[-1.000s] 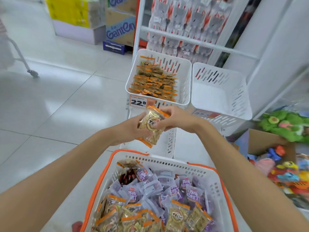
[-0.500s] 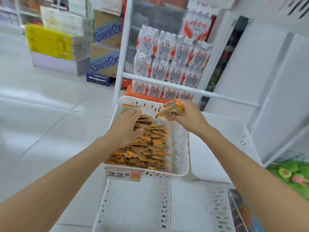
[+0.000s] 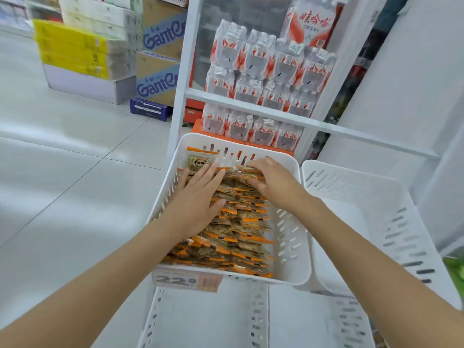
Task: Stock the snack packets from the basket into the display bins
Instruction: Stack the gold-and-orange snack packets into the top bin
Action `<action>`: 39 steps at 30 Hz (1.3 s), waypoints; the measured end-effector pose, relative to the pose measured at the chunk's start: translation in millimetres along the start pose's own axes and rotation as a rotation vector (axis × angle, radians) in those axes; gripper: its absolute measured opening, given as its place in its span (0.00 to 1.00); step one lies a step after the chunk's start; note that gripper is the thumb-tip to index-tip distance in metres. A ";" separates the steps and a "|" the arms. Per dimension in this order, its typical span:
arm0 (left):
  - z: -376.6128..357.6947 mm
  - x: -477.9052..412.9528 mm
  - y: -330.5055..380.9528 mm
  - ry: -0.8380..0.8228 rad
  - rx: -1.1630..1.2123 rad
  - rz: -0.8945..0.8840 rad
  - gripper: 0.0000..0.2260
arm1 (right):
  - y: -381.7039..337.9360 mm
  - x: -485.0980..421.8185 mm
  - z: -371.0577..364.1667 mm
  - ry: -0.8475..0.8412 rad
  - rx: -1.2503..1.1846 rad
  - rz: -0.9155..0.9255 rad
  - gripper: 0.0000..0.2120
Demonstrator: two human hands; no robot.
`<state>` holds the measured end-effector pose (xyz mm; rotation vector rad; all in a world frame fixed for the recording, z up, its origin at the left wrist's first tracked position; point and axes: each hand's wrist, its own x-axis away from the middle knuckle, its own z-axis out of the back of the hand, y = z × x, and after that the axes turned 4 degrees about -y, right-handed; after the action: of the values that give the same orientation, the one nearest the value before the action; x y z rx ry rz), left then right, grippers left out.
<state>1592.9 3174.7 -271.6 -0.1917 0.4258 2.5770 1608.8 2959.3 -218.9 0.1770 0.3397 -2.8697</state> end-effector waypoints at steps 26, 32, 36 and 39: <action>5.9 -28.8 35.4 0.246 0.224 -0.282 0.12 | 6.2 25.1 47.3 0.286 -0.087 -0.115 0.06; 11.7 -57.9 35.1 0.157 0.039 -0.202 0.10 | 1.9 74.3 60.5 0.368 -0.130 -0.256 0.07; 20.4 -75.5 47.7 0.116 -0.246 -0.116 0.13 | -9.0 101.9 51.6 0.295 -0.112 -0.309 0.07; 20.2 -68.8 53.6 0.062 -0.189 -0.172 0.09 | -18.7 124.8 37.5 0.204 -0.100 -0.310 0.04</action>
<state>1623.2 3105.5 -223.7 -0.3598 0.1784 2.4444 1480.6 2939.3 -197.2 0.4354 0.5965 -3.1356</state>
